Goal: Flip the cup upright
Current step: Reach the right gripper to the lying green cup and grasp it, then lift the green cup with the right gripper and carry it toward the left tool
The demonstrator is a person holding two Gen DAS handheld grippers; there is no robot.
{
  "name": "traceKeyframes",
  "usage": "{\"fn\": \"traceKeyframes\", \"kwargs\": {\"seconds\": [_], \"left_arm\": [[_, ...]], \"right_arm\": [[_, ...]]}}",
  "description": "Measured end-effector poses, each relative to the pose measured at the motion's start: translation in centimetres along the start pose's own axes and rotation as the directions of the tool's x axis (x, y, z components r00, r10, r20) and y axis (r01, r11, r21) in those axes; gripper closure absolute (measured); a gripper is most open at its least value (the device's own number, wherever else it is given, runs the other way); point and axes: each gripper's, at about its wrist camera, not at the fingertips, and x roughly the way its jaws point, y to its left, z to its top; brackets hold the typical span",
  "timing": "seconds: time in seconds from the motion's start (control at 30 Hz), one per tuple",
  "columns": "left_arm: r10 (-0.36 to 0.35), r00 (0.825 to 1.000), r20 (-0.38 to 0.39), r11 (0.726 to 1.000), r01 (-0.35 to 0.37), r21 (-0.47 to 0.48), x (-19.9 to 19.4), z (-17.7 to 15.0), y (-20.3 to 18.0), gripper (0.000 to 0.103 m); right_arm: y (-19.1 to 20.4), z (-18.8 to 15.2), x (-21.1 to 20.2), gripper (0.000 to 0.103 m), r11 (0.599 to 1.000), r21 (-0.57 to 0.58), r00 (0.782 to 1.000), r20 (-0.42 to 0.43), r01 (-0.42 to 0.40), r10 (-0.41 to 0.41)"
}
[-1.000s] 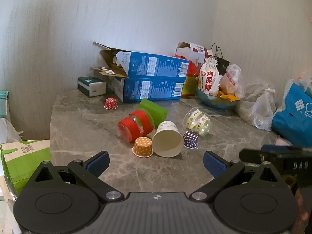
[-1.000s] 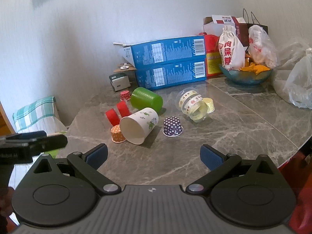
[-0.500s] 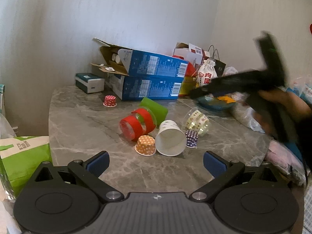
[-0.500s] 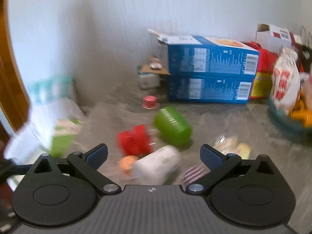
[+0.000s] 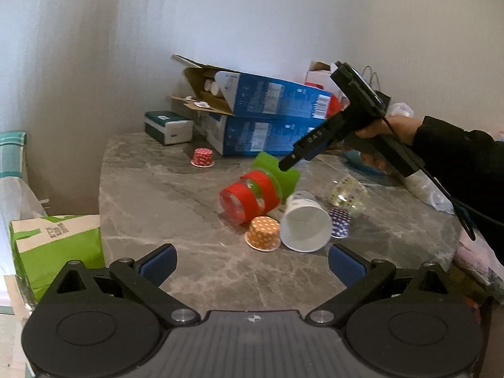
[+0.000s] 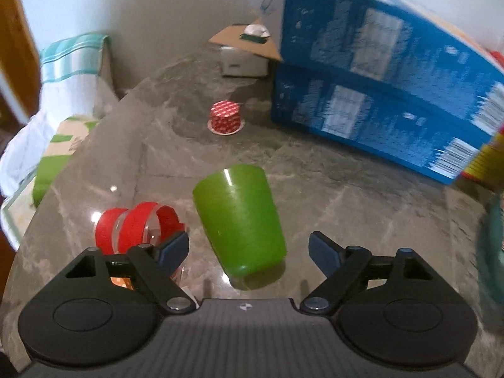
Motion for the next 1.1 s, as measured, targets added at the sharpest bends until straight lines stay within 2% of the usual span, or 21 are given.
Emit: {"fn": "traceKeyframes", "kwargs": {"seconds": [0.13, 0.4, 0.5, 0.6, 0.87, 1.0, 1.1], "left_arm": [[0.023, 1.000, -0.003, 1.000, -0.023, -0.011, 0.3, 0.3, 0.1, 0.000], [0.053, 0.999, -0.011, 0.998, -0.053, -0.029, 0.4, 0.3, 0.6, 0.000], [0.061, 0.998, -0.011, 0.997, -0.061, -0.041, 0.2, 0.2, 1.0, 0.000], [0.067, 0.998, -0.008, 0.996, -0.067, -0.054, -0.2, 0.0, 1.2, 0.000], [0.050, 0.999, 0.011, 0.992, -0.048, -0.115, -1.3, -0.4, 2.4, 0.000], [0.030, 0.999, 0.028, 0.993, -0.026, -0.117, -2.0, -0.5, 2.5, 0.000], [0.007, 0.999, 0.031, 0.992, -0.003, -0.124, -2.8, -0.7, 2.6, 0.000]], "right_arm": [[-0.1, 1.2, 1.9, 0.020, 0.996, -0.079, 0.998, -0.056, -0.035, 0.031], [-0.1, 1.8, 5.6, 0.037, 0.982, -0.181, 0.983, -0.185, -0.051, 0.017], [-0.2, 1.9, 6.2, 0.038, 0.983, -0.170, 0.980, -0.195, -0.062, 0.028], [-1.2, 2.2, 6.3, 0.038, 0.993, -0.087, 0.980, -0.188, -0.076, 0.058], [-3.7, 1.8, 3.3, 0.038, 0.994, 0.104, 0.998, -0.040, -0.039, 0.043], [-3.1, 1.2, -1.3, 0.038, 0.985, 0.166, 0.997, 0.061, -0.048, 0.038], [-1.0, -0.4, -6.0, 0.038, 0.978, 0.195, 0.989, 0.140, -0.075, 0.048]]}}
